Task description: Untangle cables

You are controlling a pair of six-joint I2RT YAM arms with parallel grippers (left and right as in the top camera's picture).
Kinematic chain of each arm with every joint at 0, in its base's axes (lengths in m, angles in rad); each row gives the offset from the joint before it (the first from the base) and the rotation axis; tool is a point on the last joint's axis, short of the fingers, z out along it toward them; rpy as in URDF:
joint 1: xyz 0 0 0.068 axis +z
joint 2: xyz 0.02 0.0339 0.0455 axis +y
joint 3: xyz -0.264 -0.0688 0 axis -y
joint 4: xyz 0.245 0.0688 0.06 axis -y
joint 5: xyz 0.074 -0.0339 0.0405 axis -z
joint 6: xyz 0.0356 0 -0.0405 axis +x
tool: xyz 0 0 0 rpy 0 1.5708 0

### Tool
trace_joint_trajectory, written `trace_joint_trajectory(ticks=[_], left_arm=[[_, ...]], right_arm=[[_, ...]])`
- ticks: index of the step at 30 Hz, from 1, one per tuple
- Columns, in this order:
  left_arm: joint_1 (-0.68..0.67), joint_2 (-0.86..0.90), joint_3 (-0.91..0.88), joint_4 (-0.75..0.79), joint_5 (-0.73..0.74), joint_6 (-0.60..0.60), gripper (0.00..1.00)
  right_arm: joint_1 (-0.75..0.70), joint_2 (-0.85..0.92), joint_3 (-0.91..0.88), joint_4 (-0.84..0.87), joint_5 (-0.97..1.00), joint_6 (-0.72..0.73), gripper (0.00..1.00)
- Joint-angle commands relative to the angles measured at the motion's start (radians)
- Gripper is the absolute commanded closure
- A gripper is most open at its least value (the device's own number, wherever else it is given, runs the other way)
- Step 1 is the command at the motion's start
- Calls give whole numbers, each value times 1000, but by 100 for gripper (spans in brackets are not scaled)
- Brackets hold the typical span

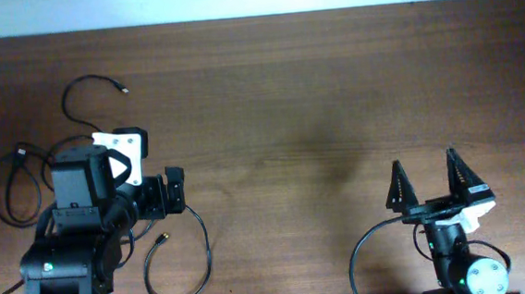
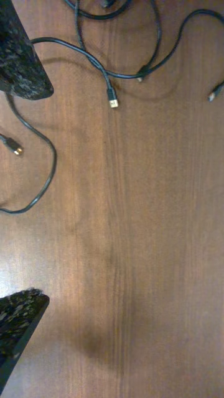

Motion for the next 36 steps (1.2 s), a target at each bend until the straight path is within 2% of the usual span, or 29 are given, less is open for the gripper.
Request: trace_joint_trajectory(ticks=[1, 5, 9, 11, 36], left_arm=[[-5, -1, 14, 0, 4, 15, 1], [-5, -1, 14, 0, 4, 15, 1], [-5, -2, 14, -7, 4, 15, 1], [-5, -1, 14, -8, 4, 15, 1], [-5, -1, 14, -14, 4, 15, 1]], right_arm=[[-5, -71, -11, -41, 53, -8, 2], [-5, -71, -11, -84, 96, -35, 2], [-5, -71, -11, -322, 95, -81, 2], [-5, -71, -11, -410, 61, -151, 2], [-3, -71, -11, -414, 46, -172, 2]])
